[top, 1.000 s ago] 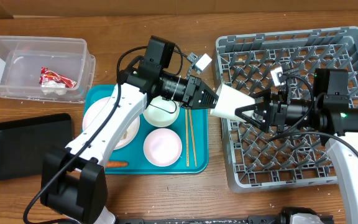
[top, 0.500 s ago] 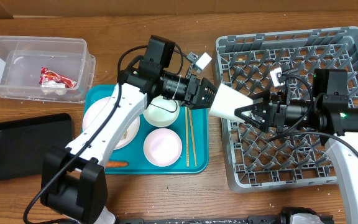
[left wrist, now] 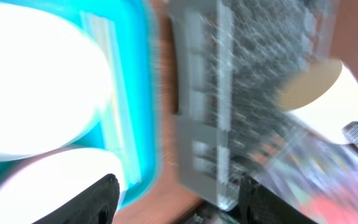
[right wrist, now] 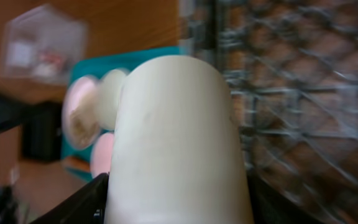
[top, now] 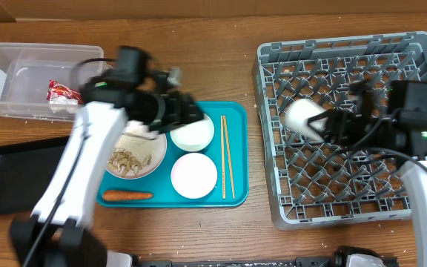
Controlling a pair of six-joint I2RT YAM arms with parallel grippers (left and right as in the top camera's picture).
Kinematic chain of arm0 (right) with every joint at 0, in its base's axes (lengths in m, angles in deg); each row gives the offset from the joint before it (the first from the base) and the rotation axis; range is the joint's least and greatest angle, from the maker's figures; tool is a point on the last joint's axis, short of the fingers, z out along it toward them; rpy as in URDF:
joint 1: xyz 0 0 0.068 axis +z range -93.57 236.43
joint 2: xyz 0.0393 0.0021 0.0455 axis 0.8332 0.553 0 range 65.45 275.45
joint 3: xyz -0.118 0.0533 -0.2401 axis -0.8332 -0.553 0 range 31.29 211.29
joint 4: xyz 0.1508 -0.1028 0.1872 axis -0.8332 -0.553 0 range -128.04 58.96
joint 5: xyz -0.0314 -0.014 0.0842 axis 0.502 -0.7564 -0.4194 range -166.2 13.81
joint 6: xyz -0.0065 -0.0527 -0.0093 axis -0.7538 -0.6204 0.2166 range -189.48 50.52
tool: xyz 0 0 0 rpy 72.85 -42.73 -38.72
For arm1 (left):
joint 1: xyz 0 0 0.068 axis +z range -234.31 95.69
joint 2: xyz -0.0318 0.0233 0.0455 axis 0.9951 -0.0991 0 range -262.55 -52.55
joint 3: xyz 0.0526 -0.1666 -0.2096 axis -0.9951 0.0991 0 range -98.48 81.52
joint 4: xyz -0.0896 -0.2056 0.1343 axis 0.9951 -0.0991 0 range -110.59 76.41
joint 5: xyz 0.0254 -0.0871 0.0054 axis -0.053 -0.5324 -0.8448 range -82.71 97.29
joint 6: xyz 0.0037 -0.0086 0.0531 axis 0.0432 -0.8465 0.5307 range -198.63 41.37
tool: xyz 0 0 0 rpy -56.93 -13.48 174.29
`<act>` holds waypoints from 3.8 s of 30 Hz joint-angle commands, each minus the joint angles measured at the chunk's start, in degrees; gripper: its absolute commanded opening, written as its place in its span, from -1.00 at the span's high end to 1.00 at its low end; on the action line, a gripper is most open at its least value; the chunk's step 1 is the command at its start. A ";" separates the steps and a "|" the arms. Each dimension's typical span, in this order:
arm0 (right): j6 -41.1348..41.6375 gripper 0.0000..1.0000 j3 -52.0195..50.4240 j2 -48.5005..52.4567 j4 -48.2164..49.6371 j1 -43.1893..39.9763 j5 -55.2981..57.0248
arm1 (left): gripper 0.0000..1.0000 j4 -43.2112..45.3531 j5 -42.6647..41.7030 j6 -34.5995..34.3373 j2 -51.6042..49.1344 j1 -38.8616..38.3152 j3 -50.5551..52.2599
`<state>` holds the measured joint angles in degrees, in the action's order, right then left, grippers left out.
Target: Sort waste into correct bins and load items into the dishwasher
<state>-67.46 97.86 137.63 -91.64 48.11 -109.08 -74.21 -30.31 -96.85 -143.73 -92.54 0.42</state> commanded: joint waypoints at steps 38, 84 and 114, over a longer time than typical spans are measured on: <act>12.79 0.29 9.68 13.07 -17.79 -31.56 28.50 | -0.29 -8.57 23.39 3.02 15.80 10.71 -0.76; 11.23 -0.68 16.74 22.88 6.60 37.42 18.73 | -0.44 -15.82 37.59 -2.86 15.43 10.84 -0.68; 19.45 0.92 17.66 44.39 24.65 42.80 22.86 | -0.46 -15.87 37.59 -2.82 15.43 10.84 -0.66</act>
<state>-48.16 113.68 182.35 -67.09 92.24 -89.04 -90.12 6.52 -98.42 -127.99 -82.01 0.35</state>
